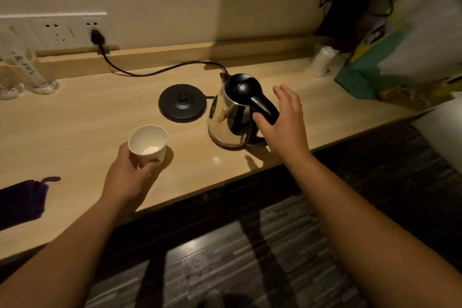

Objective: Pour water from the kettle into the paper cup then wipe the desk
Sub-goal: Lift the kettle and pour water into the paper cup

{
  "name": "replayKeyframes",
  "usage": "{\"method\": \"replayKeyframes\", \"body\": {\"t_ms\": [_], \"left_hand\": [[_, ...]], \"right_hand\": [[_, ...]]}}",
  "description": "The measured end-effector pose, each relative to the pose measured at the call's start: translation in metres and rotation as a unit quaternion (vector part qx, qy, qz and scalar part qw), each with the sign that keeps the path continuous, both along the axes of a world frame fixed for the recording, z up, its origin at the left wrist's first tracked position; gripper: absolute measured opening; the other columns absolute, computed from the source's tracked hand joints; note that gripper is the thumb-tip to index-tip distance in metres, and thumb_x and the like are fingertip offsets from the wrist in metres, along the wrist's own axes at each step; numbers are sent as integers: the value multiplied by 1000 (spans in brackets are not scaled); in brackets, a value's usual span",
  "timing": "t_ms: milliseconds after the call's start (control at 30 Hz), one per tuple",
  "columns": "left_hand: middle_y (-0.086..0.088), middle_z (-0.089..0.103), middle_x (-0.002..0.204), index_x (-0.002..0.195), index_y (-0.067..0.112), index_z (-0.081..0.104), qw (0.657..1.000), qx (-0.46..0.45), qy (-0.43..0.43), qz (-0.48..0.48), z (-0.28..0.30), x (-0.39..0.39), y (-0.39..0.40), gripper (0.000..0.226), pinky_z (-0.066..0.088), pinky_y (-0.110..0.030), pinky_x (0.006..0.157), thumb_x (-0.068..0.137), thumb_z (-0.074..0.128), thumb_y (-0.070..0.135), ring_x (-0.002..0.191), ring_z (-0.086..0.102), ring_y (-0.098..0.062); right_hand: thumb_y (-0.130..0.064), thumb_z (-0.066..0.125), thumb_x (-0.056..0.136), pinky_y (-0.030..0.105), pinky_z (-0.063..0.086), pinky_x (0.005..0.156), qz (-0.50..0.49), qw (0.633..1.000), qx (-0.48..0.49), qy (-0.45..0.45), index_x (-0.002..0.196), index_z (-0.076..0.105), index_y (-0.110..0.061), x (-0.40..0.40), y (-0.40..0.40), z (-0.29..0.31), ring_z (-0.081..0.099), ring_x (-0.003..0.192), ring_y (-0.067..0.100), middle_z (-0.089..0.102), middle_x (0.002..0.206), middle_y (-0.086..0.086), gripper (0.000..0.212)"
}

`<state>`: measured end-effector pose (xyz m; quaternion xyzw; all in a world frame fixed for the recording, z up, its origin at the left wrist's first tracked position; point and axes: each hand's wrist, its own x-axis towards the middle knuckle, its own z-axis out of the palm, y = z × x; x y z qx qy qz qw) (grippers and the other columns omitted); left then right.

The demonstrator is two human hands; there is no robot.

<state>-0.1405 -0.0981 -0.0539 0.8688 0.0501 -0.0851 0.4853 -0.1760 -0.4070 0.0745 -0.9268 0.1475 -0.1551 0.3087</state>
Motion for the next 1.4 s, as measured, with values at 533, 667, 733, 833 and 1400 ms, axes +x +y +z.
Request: {"method": "replayKeyframes", "body": {"t_ms": [533, 667, 733, 833, 1400], "left_hand": [[6, 51, 118, 142, 24, 32, 1000, -15, -4, 27, 2, -7, 2, 73, 41, -34, 82, 83, 74, 25, 103, 48, -16], [8, 52, 115, 139, 24, 34, 999, -18, 0, 29, 5, -7, 6, 69, 40, -27, 76, 82, 74, 29, 100, 50, -13], [10, 53, 113, 137, 25, 36, 999, -22, 0, 33, 6, -7, 5, 67, 40, -25, 73, 83, 73, 30, 99, 51, -12], [9, 56, 114, 136, 30, 36, 999, -30, 7, 27, 6, -6, 5, 66, 47, -29, 77, 81, 73, 32, 101, 54, -14], [16, 54, 109, 137, 32, 37, 998, -65, -11, 22, -2, -5, 7, 68, 43, -25, 75, 80, 74, 34, 97, 52, -8]], "right_hand": [[-29, 72, 82, 18, 42, 63, -25, 958, 283, 49, 106, 56, -21, 9, -6, -18, 59, 89, 8, 60, 98, -4, 31], [-29, 73, 81, 20, 42, 63, 27, 970, 235, 53, 105, 56, -24, 12, 5, -2, 57, 87, 7, 60, 95, -7, 30], [-28, 75, 79, 22, 43, 64, 56, 973, 217, 55, 105, 57, -25, 16, 13, 10, 57, 89, 7, 60, 95, -8, 32], [-29, 77, 76, 24, 46, 68, 108, 977, 164, 77, 105, 60, -26, 23, 25, 27, 56, 91, 6, 61, 97, -9, 34], [-36, 80, 70, 32, 55, 73, 276, 938, -81, 194, 102, 65, -28, 55, 80, 73, 60, 87, 13, 65, 93, -6, 36]]}}
